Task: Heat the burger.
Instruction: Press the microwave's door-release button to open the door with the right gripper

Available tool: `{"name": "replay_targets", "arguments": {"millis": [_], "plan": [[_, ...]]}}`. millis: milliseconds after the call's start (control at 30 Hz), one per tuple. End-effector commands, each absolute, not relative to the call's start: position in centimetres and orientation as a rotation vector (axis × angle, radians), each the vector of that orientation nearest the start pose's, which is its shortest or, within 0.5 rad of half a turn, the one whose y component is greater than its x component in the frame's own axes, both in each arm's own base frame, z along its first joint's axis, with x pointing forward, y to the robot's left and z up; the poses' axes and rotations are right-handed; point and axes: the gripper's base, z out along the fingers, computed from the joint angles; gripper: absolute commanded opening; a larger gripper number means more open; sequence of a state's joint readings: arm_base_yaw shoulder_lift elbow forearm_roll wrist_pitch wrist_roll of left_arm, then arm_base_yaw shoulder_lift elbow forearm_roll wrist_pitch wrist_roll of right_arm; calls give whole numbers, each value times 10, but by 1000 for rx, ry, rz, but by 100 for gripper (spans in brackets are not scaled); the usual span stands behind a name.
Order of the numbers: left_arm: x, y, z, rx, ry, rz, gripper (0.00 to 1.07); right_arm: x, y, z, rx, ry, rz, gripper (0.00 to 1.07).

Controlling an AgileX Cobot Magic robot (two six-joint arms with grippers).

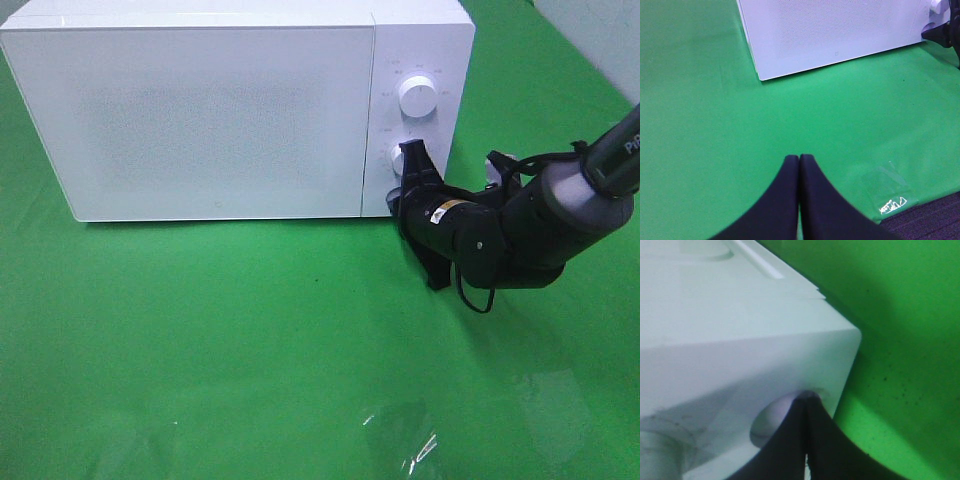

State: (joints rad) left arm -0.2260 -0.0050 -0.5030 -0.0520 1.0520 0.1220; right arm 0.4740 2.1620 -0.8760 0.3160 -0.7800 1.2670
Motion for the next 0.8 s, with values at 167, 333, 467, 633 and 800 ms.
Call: {"name": "replay_targets", "arguments": {"millis": [167,333,467,633,800], "plan": [[-9,-2,279,347,1967,-122,0,379,152,124,999,1375,1153,0],[-9,-2,279,347,1967,-122,0,382,153,127,999,1362,1160,0],[-9,-2,279,347,1967,-122,0,382,153,129,987,1341,1167,0],[-9,-2,279,347,1967,-122,0,380,148,138,966,1205,1205,0],[-9,-2,279,347,1967,-122,0,374,147,135,971,1198,1237,0]]}}
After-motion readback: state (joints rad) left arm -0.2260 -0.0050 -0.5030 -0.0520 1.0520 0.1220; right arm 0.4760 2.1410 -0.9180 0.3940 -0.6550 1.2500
